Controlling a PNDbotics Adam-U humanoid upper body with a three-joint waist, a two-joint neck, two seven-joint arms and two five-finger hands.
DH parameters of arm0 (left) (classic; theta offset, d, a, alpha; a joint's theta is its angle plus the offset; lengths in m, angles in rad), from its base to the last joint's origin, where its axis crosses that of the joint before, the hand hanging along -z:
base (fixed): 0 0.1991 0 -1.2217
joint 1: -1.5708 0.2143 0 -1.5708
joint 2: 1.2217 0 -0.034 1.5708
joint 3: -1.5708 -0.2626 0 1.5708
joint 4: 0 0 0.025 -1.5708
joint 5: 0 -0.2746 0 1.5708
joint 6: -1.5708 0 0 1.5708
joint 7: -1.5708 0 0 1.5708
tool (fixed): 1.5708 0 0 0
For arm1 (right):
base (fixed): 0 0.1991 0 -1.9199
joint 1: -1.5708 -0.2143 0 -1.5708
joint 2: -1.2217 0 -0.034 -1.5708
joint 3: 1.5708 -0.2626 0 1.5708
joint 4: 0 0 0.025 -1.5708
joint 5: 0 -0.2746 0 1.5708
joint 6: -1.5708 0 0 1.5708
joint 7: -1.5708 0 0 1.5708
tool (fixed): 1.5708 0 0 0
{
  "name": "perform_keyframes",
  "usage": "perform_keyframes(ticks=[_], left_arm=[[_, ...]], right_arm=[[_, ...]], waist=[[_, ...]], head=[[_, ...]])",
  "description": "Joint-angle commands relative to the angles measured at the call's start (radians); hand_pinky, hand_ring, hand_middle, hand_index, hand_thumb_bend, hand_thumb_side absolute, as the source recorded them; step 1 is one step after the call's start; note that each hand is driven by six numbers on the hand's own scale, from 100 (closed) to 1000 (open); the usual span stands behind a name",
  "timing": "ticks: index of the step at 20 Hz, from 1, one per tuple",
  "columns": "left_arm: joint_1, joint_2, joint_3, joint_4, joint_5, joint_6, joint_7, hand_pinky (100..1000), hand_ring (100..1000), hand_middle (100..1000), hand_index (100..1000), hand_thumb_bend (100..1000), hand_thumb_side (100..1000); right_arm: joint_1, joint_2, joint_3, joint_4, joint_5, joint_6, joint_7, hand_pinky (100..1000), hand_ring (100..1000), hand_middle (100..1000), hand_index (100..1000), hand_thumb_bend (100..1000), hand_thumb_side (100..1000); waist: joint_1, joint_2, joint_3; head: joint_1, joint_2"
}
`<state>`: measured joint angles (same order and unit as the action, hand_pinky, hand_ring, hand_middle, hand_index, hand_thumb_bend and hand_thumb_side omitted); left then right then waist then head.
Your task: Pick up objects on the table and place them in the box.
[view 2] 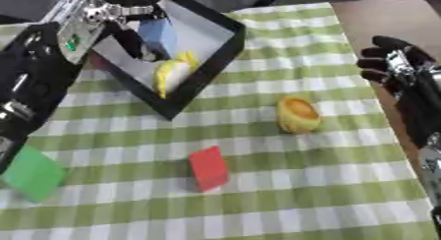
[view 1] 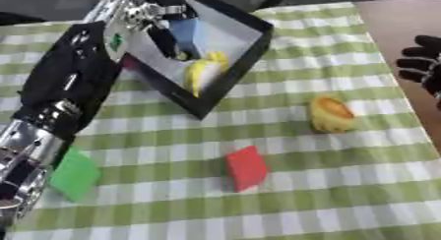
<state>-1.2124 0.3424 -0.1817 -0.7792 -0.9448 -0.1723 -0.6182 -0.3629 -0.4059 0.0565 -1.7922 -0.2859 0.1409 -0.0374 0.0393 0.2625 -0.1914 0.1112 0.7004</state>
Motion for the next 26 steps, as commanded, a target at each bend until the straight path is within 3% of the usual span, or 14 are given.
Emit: perform_keyframes(ticks=[1,3,7,13,18,21,26], left_arm=[[-0.012,0.011,0.011,0.001,-0.013,-0.005,0.007,856,837,806,862,460,367],[-0.008,0.011,0.011,0.005,-0.020,-0.008,0.006,865,849,825,889,527,453],[-0.004,0.012,0.012,0.002,-0.022,-0.013,0.006,866,851,828,901,532,463],[-0.005,0.024,0.022,-0.021,-0.006,0.001,0.011,874,858,834,921,619,447],[-0.013,0.044,0.024,-0.055,0.053,0.007,0.008,873,855,824,911,554,406],[-0.018,0.064,0.021,-0.080,0.104,0.011,-0.003,865,841,802,883,438,305],[-0.019,0.108,-0.001,-0.130,0.219,0.018,-0.049,863,840,801,868,405,259]], right_arm=[[-0.017,-0.017,-0.005,-0.028,0.011,-0.005,0.000,831,781,718,824,100,636],[-0.017,-0.017,-0.005,-0.029,0.015,-0.007,-0.002,832,786,723,826,100,633],[-0.017,-0.018,-0.004,-0.029,0.014,-0.007,-0.002,831,784,721,825,100,633],[-0.011,-0.021,-0.005,-0.027,0.012,-0.005,-0.003,830,781,718,823,100,633],[-0.001,-0.027,-0.006,-0.025,0.013,-0.005,-0.003,830,781,717,823,100,632],[0.012,-0.036,-0.007,-0.022,0.016,-0.004,-0.004,830,781,717,823,100,633],[0.031,-0.050,-0.012,-0.020,0.018,-0.006,-0.009,830,781,717,822,100,631]], waist=[[0.008,-0.003,-0.001],[0.007,-0.004,-0.001],[0.007,-0.007,0.001],[0.008,-0.017,0.003],[0.009,-0.031,0.017],[0.009,-0.042,0.031],[0.011,-0.059,0.055]], head=[[-0.002,-0.010],[-0.003,-0.009],[-0.005,-0.007],[-0.007,-0.002],[-0.016,0.008],[-0.026,0.018],[-0.044,0.035]])
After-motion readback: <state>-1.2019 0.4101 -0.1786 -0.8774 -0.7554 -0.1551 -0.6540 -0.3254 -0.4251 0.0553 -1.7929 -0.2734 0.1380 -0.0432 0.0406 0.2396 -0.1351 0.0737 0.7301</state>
